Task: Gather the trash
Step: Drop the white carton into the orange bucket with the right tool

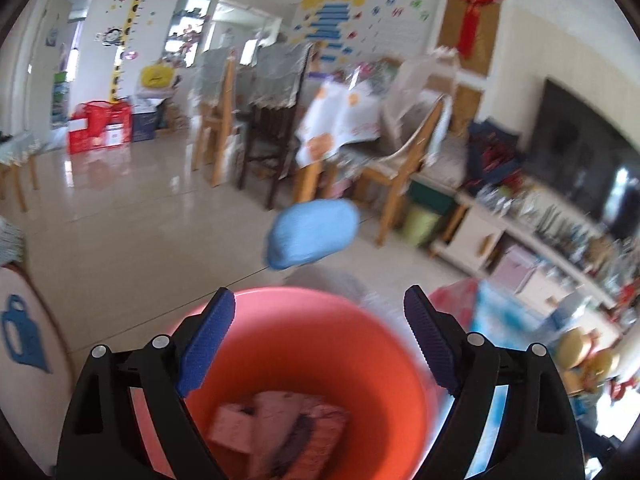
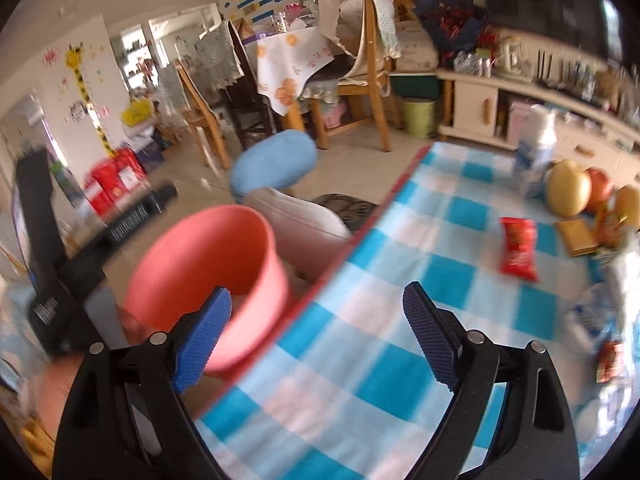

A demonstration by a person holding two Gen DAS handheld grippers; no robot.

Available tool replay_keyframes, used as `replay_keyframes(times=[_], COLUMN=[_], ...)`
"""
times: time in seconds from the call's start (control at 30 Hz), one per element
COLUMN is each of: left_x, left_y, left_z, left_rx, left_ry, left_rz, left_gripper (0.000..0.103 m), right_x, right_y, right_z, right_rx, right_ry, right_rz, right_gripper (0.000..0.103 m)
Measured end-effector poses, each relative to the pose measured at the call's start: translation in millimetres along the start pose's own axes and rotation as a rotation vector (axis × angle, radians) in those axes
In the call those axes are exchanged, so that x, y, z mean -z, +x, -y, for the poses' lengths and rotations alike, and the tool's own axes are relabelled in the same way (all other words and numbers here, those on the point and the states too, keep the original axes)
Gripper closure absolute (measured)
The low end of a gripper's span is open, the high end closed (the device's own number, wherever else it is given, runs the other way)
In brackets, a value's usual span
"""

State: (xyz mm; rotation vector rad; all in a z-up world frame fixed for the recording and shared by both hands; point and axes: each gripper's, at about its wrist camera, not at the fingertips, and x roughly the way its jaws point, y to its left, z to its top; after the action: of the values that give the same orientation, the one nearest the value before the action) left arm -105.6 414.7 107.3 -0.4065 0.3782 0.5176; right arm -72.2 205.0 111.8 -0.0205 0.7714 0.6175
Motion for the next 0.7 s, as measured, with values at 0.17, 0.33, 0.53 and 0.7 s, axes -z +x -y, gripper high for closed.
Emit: replay_keyframes(times=[0.17,0.33,0.53,0.7], left_x=[5.1,9.6,14.4,31.1], left_y=[-11.7,-13.0,-13.1,-8.8], left_z=[27.6,51.3,79.0,106.7], left_rx=[0.116,0.176,0.202,0.210], left_ry=[0.058,0.116,0.204,0.316], left_rz=[0.087,0.085,0.030,-0.044], left_gripper=[0.010,0.009,0.009,0.009], right_x=[18.6,34.3,49.9,58.9], right_y=[-16.9,-26.3,-39.2,-49.2], right_z=[8.2,23.1,49.4,61.7], right_rx=[0.057,0.085,0.154,0.165], right_ry=[-0.094,-0.109,-0.043,-0.047], right_rz=[0.029,-0.017,-0.062,-0.082], right_gripper=[0.006,0.004,0.004,0.004])
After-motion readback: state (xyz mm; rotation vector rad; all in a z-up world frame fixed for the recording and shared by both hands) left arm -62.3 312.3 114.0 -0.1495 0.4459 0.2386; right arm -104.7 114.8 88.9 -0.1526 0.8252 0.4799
